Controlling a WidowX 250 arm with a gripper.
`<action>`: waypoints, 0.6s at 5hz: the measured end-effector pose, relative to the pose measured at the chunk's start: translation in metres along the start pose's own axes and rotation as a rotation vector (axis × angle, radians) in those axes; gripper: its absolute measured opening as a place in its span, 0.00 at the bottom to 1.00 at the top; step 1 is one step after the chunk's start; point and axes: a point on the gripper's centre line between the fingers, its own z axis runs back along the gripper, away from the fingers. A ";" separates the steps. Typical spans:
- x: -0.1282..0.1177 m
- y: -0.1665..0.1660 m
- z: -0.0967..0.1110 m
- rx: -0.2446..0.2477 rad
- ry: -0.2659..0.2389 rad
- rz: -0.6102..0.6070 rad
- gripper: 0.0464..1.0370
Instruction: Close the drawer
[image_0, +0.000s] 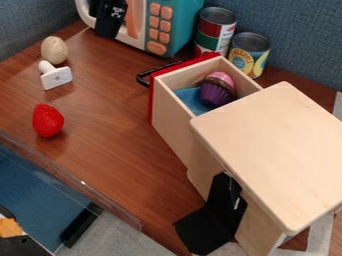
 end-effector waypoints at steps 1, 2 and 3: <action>0.003 0.000 -0.012 -0.027 0.019 -0.016 0.96; 0.005 0.009 -0.025 -0.035 0.015 -0.146 0.96; 0.003 0.021 -0.031 0.013 -0.027 -0.256 0.96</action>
